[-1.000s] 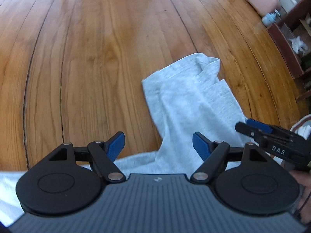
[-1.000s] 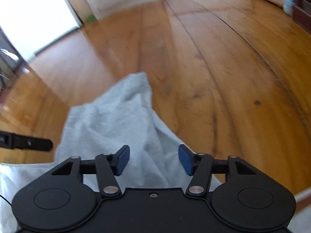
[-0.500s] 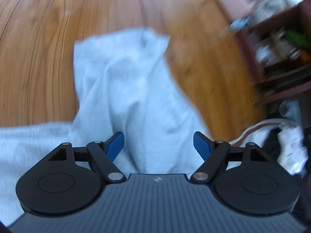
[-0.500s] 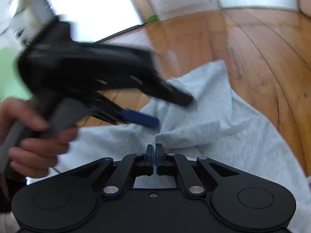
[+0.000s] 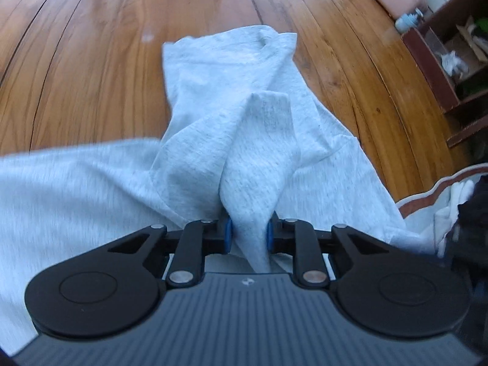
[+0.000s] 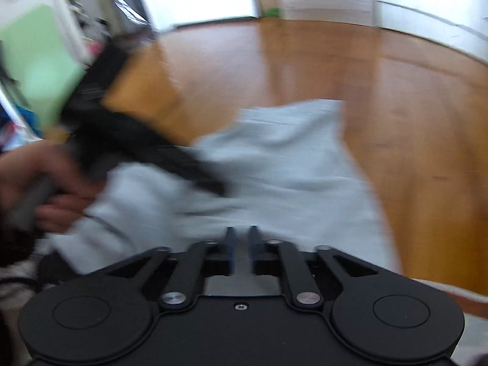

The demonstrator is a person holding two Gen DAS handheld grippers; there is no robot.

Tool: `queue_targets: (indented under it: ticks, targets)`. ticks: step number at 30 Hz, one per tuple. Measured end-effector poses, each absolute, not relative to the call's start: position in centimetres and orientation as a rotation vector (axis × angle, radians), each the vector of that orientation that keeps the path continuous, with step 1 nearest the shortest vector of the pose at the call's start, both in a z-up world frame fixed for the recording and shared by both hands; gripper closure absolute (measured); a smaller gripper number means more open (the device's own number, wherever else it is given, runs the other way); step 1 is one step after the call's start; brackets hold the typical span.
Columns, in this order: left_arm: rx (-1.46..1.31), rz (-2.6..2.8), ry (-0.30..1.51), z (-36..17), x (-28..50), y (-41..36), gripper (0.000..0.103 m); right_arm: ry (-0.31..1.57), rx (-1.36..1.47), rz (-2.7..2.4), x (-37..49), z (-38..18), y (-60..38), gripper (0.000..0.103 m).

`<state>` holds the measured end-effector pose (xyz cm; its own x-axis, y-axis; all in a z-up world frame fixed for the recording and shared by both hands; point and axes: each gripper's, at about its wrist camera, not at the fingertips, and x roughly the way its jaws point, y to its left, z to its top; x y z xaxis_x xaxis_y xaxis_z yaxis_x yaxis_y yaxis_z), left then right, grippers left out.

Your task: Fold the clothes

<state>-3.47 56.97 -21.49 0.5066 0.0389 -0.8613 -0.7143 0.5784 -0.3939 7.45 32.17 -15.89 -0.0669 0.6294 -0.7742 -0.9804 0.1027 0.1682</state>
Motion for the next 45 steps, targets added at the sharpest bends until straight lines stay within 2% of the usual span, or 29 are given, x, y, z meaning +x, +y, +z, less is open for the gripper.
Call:
queue_targets:
  ticks: [1,2,4,8,13,16,18,20,23,24,25,26,27,28,29,30,31,32,39,45]
  targets:
    - [-0.865,0.535,0.927,-21.6,-4.0,56.8,0.084,0.846,-0.56,1.372,8.5,-15.8,32.2,0.051]
    - [-0.883,0.546,0.914,-21.6,-4.5,56.8,0.086,0.842,-0.578,1.319,9.6,-15.7,32.3,0.045]
    - [-0.918,0.568,0.889,-21.6,-5.5,56.7,0.088,0.857,-0.568,1.253,11.7,-15.9,32.6,0.044]
    - [-0.958,0.599,0.86,-20.7,-8.0,56.6,0.09,1.023,-0.458,1.224,14.3,-17.9,33.0,0.042]
    - [-1.025,0.61,0.871,-21.4,-10.2,55.3,0.089,1.312,-0.188,1.173,15.3,-21.5,31.4,0.042]
    - [-1.065,0.605,0.869,-22.1,-11.4,54.4,0.086,1.333,-0.188,1.171,13.6,-22.2,29.9,0.042]
    - [-1.082,0.59,0.864,-22.3,-11.8,53.9,0.078,1.298,-0.269,1.239,11.6,-21.5,29.2,0.042]
    - [-1.069,0.544,0.858,-22.3,-11.8,53.5,0.058,1.254,-0.37,1.305,9.8,-20.9,28.7,0.042]
    - [-0.997,0.508,0.872,-22.2,-10.5,52.7,0.045,1.152,-0.542,1.379,7.9,-19.9,28.6,0.043]
    - [-0.972,0.496,0.876,-22.2,-10.1,52.4,0.044,1.116,-0.587,1.387,7.5,-19.6,28.8,0.043]
    - [-0.948,0.484,0.881,-22.1,-9.7,52.1,0.046,1.084,-0.615,1.388,7.3,-19.3,28.6,0.043]
    - [-0.914,0.484,0.887,-22.0,-9.2,51.9,0.054,1.055,-0.633,1.387,7.2,-19.1,28.5,0.044]
    - [-0.88,0.496,0.896,-21.9,-8.9,51.7,0.07,1.041,-0.614,1.383,7.3,-19.0,28.3,0.045]
    - [-0.859,0.513,0.919,-21.8,-8.6,51.6,0.092,1.026,-0.594,1.378,7.5,-19.0,28.0,0.053]
    - [-0.876,0.523,0.929,-21.7,-8.6,51.8,0.093,1.015,-0.572,1.373,7.6,-19.0,27.9,0.069]
    - [-0.918,0.53,0.911,-21.7,-8.9,52.3,0.093,1.019,-0.538,1.367,8.1,-19.1,28.0,0.078]
    - [-0.948,0.538,0.886,-21.5,-9.2,52.5,0.094,1.029,-0.514,1.356,8.7,-19.1,28.1,0.092]
    - [-0.947,0.545,0.863,-21.1,-9.5,52.7,0.094,1.032,-0.493,1.346,9.1,-19.1,28.1,0.097]
    - [-0.963,0.609,0.72,-18.8,-11.8,53.7,0.094,0.846,-0.504,1.405,7.2,-17.1,26.9,0.097]
    - [-0.934,0.562,0.597,-17.4,-8.6,57.1,0.094,0.715,-0.469,1.243,8.5,-17.0,29.6,0.098]
